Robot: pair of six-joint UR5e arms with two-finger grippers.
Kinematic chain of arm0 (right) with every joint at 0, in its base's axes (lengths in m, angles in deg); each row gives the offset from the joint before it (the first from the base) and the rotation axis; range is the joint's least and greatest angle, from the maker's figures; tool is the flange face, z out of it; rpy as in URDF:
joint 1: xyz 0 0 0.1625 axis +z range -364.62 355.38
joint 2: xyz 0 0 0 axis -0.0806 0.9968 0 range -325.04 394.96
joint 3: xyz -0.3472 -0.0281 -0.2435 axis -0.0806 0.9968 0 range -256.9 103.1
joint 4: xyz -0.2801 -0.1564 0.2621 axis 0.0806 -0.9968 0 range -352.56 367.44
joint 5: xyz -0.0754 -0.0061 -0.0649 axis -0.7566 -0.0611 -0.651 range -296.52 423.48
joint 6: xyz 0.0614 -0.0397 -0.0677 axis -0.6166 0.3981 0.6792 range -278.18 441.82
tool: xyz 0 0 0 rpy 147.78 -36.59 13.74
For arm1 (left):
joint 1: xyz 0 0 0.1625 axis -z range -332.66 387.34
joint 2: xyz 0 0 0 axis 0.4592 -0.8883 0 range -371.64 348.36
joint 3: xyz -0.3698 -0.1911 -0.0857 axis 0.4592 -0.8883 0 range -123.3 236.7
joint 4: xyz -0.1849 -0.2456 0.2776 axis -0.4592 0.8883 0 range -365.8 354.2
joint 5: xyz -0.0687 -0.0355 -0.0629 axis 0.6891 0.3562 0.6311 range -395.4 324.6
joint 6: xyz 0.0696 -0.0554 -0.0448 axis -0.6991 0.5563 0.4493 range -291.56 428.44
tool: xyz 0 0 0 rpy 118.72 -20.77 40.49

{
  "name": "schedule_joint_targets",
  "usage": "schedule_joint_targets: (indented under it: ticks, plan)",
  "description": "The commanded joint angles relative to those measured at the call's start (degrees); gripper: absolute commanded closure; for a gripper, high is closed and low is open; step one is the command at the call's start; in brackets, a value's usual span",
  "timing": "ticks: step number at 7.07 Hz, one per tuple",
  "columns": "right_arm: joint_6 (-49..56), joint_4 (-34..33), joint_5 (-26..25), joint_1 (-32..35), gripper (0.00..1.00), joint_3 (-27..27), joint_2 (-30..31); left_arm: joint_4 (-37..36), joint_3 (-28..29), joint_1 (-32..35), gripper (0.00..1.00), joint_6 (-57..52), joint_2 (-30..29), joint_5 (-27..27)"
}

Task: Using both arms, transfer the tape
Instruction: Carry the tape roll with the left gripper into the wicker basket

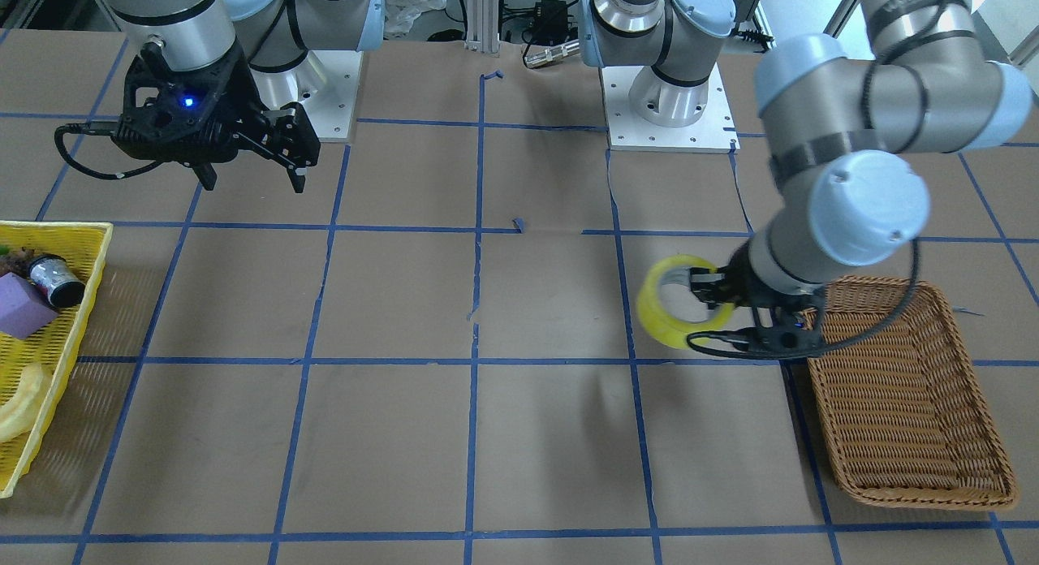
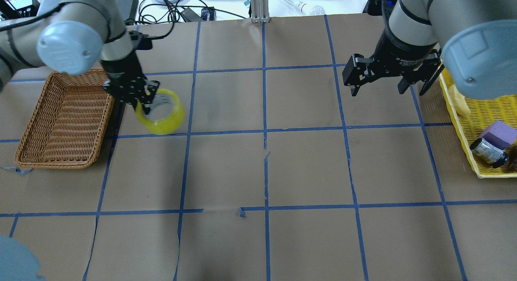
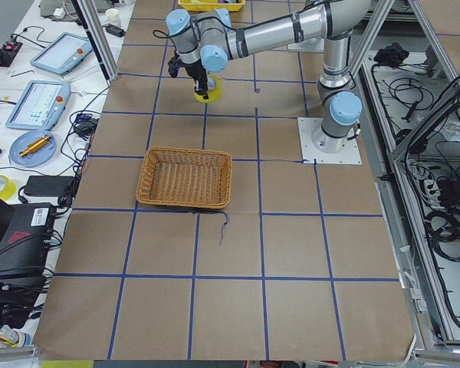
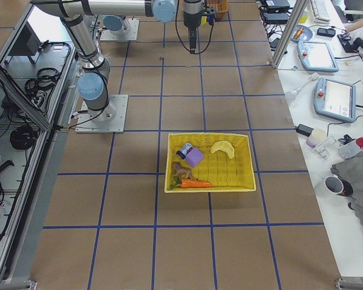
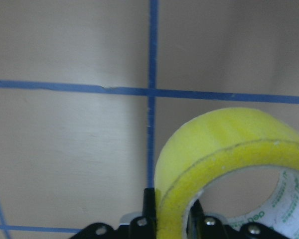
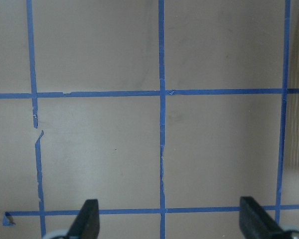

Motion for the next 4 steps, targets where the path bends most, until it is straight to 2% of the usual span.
schedule_joint_targets:
  ticks: [1,3,4]
  plan:
    - [0.0,-0.2,-0.6,0.1,0.00,0.0,0.0,-12.0,0.6,-11.7,1.00,-26.9,-3.5,-4.3]
    - [0.0,-0.2,-0.3,0.0,0.00,0.0,-0.1,-20.1,1.7,-20.2,1.00,-32.9,-9.6,-2.6]
    - [0.0,-0.2,-0.2,0.0,0.00,-0.2,-0.1,-21.4,1.4,-21.9,1.00,-32.4,-12.4,-2.5]
